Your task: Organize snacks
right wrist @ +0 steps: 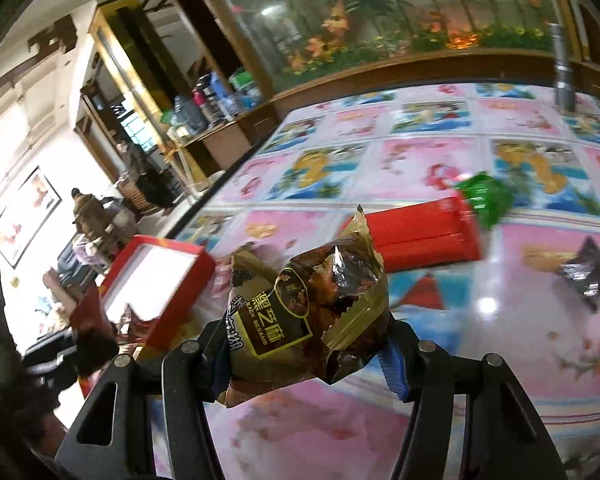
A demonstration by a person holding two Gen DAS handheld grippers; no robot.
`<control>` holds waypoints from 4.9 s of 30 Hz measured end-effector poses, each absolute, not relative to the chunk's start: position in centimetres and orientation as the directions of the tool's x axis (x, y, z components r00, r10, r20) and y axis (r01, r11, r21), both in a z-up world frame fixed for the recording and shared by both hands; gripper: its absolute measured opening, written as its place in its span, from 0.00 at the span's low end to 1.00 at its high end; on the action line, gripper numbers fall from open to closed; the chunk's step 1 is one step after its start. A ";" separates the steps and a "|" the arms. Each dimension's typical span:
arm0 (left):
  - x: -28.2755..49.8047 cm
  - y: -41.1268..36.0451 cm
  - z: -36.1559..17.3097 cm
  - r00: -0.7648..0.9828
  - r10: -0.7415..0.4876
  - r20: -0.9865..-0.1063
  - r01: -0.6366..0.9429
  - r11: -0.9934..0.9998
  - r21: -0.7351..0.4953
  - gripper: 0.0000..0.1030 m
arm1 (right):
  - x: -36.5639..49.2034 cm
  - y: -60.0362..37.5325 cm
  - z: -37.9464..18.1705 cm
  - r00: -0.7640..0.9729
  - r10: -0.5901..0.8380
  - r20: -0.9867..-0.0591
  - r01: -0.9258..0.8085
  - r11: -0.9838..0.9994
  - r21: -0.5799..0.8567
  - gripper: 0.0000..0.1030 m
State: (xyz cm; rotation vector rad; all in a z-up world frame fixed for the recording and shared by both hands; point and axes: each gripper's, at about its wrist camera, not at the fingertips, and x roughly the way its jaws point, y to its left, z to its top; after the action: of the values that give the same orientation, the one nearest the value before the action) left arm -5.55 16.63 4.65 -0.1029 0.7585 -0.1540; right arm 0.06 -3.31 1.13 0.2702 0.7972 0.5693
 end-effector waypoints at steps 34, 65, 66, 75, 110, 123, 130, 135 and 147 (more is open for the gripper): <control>-7.7 30.7 1.5 0.690 0.108 -0.716 -0.279 0.952 -0.126 0.58 | 2.5 16.6 -0.2 0.355 0.730 -0.584 -0.488 0.677 0.551 0.71; 2.1 8.2 3.8 0.654 -0.055 -0.755 0.171 0.982 0.077 0.71 | 6.6 -15.3 3.5 0.637 0.314 -0.704 -0.074 0.934 0.349 0.77; 2.4 7.7 3.6 0.648 -0.060 -0.760 0.180 0.981 0.076 0.71 | 6.7 -16.2 3.0 0.621 0.304 -0.723 -0.041 0.933 0.356 0.77; 7.1 5.3 3.0 0.639 -0.030 -0.769 0.223 0.964 0.147 0.71 | 6.3 -19.5 1.4 0.578 0.296 -0.761 0.101 0.899 0.427 0.77; 11.7 -0.8 -2.3 0.546 -0.115 -0.830 0.241 0.970 0.024 0.72 | 6.5 -17.4 0.7 0.598 0.486 -0.637 0.044 0.774 0.631 0.77; 5.8 5.2 2.0 0.655 0.066 -0.753 0.148 0.966 0.214 0.71 | 6.1 -15.2 0.6 0.524 0.413 -0.745 0.027 0.866 0.499 0.78; 5.8 11.0 1.7 0.611 0.191 -0.768 0.036 0.963 0.268 0.72 | 5.8 -11.5 -1.0 0.439 0.240 -0.866 -0.031 0.967 0.252 0.77; 6.1 10.1 0.7 0.612 0.183 -0.769 0.048 0.963 0.267 0.72 | 5.1 -8.8 -1.8 0.463 0.092 -0.882 -0.096 0.994 0.054 0.78; 8.1 7.7 -1.3 0.589 0.152 -0.794 0.144 0.947 0.288 0.73 | 4.8 -8.3 -1.9 0.494 0.062 -0.867 -0.133 0.991 -0.005 0.74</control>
State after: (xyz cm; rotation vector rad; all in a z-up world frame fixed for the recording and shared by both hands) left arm 8.08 7.75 -1.34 0.3407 0.9459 0.0051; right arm 4.79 -8.28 -1.93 -0.0748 1.0477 0.1181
